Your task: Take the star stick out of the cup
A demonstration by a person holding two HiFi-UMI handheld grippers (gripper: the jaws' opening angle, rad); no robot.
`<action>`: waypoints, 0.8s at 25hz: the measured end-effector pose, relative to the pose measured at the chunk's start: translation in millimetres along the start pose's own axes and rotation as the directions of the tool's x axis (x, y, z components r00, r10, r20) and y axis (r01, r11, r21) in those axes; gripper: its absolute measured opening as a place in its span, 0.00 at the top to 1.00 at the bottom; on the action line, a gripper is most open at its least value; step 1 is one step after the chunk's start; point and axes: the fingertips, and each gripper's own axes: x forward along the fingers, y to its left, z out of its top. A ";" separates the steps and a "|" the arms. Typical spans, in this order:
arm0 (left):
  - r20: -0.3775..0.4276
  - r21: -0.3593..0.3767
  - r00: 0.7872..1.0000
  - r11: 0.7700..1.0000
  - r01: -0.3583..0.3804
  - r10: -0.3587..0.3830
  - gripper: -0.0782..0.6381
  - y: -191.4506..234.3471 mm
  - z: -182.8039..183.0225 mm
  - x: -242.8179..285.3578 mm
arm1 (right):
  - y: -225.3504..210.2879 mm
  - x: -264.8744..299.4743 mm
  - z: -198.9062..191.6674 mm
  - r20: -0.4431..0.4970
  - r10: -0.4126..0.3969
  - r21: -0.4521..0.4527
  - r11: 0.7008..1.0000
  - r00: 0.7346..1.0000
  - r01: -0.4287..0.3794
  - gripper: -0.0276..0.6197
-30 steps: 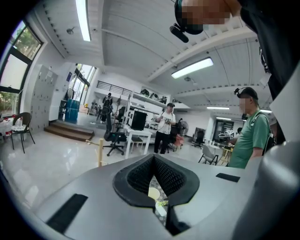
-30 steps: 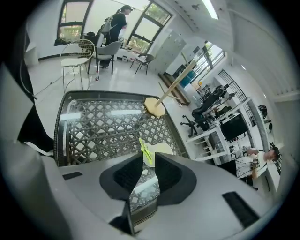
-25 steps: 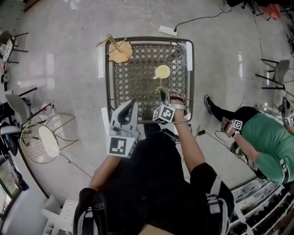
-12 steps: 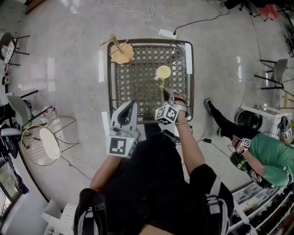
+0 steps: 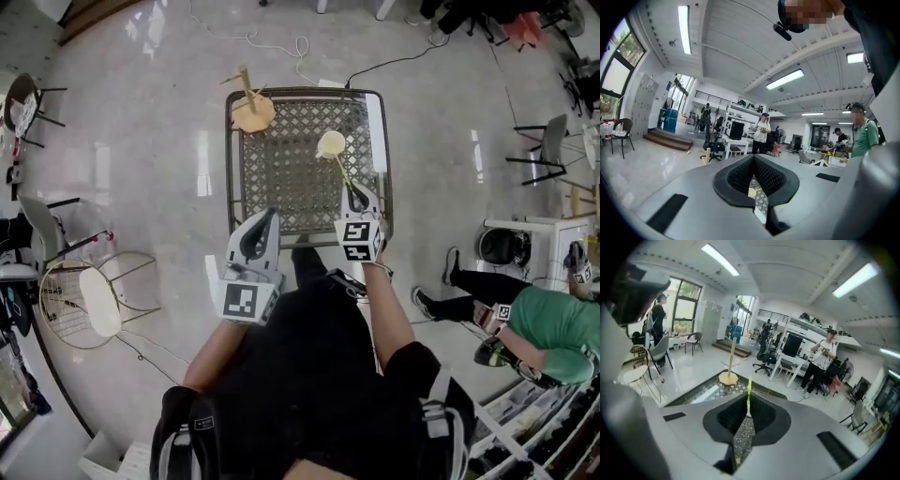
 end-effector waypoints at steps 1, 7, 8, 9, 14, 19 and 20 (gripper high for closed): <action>0.014 0.005 1.000 1.000 0.006 -0.006 0.88 -3.6 1.3 -11.9 | 1.8 -14.2 1.4 0.019 -0.009 0.051 0.999 1.000 0.008 0.93; 0.029 0.062 0.999 0.998 0.027 -0.028 0.88 -27.6 -2.1 -93.2 | 24.9 -111.6 -1.9 0.105 -0.067 0.284 0.958 0.992 0.034 0.93; 0.033 0.070 0.999 0.997 0.035 -0.037 0.88 -31.7 -2.8 -106.4 | 31.7 -128.3 -1.6 0.120 -0.073 0.310 0.950 0.990 0.033 0.93; 0.043 0.075 0.998 0.996 0.048 -0.052 0.88 -36.2 -3.3 -118.4 | 38.5 -144.6 -0.8 0.134 -0.079 0.332 0.943 0.988 0.030 0.93; 0.059 0.094 0.995 0.993 0.073 -0.078 0.88 -52.9 2.0 -162.2 | 67.0 -212.3 1.0 0.179 -0.093 0.398 0.917 0.979 0.014 0.93; 0.060 0.075 0.995 0.995 0.071 -0.076 0.88 -71.8 0.2 -186.4 | 81.7 -260.9 -3.4 0.215 -0.096 0.433 0.901 0.972 -0.007 0.93; 0.060 0.076 0.995 0.995 0.072 -0.076 0.88 -76.6 -0.9 -188.4 | 82.1 -268.1 -4.6 0.222 -0.097 0.439 0.898 0.970 -0.011 0.93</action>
